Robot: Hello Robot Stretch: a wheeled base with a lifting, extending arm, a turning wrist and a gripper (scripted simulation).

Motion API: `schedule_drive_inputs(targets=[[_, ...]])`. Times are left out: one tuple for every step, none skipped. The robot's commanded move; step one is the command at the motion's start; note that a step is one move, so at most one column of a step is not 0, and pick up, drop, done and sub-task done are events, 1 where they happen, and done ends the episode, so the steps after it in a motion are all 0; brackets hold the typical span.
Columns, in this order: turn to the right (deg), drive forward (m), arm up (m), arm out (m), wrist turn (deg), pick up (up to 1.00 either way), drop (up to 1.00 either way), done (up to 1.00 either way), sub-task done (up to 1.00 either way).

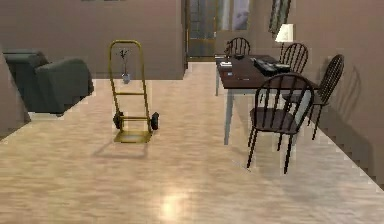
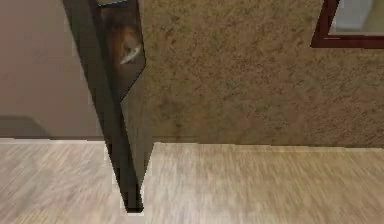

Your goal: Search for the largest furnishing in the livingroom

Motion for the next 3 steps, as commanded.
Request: schedule_drive_inputs(targets=[[0.0, 0.9, 0.0, 0.0, 0.0, 0.0, 0.0, 0.0, 0.0], [45.0, 0.0, 0.0, 0.0, 0.0, 0.0, 0.0, 0.0, 0.0], [30.0, 0.0, 0.0, 0.0, 0.0, 0.0, 0.0, 0.0, 0.0]])
